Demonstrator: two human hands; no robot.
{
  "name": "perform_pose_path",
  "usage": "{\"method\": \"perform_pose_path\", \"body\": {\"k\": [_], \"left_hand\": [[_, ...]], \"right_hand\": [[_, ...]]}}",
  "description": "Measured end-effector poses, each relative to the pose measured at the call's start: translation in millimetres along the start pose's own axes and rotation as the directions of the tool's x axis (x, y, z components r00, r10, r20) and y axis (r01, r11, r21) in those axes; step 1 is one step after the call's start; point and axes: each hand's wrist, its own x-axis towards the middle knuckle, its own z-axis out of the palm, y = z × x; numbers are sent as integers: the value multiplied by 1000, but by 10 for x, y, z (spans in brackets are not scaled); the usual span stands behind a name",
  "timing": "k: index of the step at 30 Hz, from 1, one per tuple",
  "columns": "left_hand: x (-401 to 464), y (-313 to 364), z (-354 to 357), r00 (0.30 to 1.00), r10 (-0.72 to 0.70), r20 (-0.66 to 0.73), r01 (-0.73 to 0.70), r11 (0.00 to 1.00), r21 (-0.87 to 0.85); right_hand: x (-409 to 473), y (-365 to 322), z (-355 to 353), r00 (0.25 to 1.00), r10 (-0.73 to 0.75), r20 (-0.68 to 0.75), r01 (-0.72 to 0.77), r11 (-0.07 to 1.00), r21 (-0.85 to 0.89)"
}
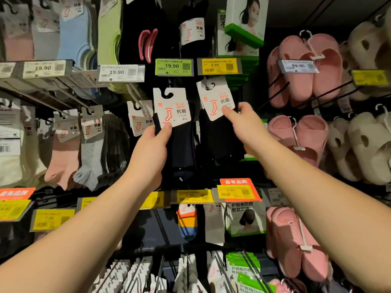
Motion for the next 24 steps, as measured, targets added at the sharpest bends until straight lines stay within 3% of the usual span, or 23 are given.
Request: {"method": "perform_pose_path", "body": {"k": [8, 12, 19, 24], "left_hand": [[7, -31, 8, 1000, -18, 9, 18, 1000, -4], [16, -26, 47, 1000, -20, 14, 20, 1000, -14], [-7, 16, 62, 999, -14, 49, 15, 1000, -3], [-17, 61, 65, 999, -3, 45, 3, 1000, -9]], "right_hand": [[47, 106, 20, 998, -63, -18, 64, 997, 52], [129, 39, 34, 998, -13, -62, 21, 991, 133], [212, 6, 33, 997, 80, 6, -78, 957, 278], [216, 130, 47, 990, 142, 10, -139, 947, 290]]}}
